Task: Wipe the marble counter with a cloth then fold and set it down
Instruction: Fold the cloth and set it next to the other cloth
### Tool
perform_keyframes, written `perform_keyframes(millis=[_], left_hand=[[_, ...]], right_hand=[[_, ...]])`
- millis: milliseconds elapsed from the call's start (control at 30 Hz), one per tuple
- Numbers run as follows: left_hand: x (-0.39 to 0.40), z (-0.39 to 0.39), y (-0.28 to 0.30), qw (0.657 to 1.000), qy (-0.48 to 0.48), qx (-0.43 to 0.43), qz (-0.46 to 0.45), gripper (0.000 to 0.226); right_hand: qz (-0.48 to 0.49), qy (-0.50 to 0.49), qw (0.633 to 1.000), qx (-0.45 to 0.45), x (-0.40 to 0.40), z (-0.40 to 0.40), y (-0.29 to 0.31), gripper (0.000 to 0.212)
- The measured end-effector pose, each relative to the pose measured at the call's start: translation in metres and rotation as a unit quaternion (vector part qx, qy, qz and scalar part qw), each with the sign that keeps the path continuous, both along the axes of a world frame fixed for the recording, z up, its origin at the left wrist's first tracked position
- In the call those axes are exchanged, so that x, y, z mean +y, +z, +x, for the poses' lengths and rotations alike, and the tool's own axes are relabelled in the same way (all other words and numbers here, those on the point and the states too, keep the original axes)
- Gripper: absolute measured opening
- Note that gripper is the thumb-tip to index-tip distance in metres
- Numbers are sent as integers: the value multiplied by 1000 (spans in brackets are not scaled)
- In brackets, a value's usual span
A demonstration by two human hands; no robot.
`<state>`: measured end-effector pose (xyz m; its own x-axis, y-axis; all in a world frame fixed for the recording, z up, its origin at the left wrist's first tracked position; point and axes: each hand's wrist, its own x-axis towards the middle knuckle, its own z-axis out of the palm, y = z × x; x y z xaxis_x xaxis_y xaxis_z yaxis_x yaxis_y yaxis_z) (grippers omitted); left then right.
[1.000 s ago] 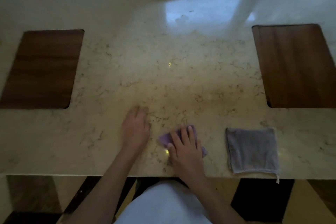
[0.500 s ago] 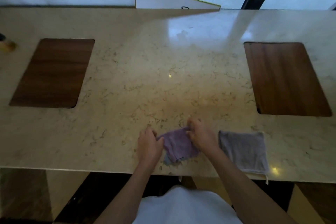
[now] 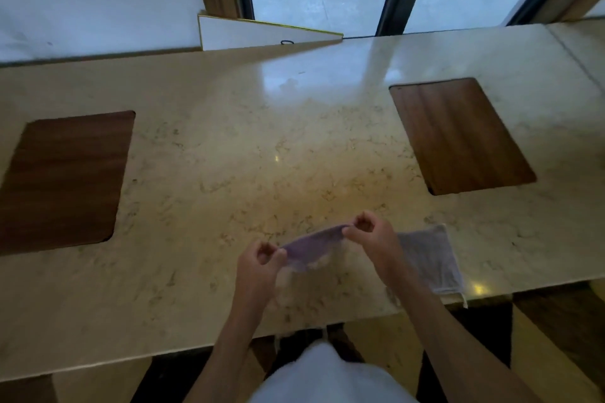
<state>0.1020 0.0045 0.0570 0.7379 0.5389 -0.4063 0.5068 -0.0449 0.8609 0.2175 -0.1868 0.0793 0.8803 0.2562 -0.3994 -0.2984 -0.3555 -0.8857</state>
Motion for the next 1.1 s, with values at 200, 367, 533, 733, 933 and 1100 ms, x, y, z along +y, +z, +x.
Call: perform_keyframes(millis=[200,367,533,733,933,1100], left_hand=[[-41,32,25,996,-40,-82,17,9],[-111,64,22,991,-79,-105,3,12],[-208,93,11,991,-106,-84,22,16],[-309,102,-16,990,-130,8,54,19],[-347,123,-36,964,-172,60,192,12],[-350,157,-38,893,-246,48,375,15]], right_hand=[[9,-49,995,-89,-58,3,24,14],[1,-74,988,-135,-138,17,26,7],[1,-75,992,-102,-237,40,5,13],[-7,-57,998,-13,-338,62,-27,18],[-163,26,986,-15,-370,92,-53,13],[-233,78,965,-87,-359,126,-63,7]])
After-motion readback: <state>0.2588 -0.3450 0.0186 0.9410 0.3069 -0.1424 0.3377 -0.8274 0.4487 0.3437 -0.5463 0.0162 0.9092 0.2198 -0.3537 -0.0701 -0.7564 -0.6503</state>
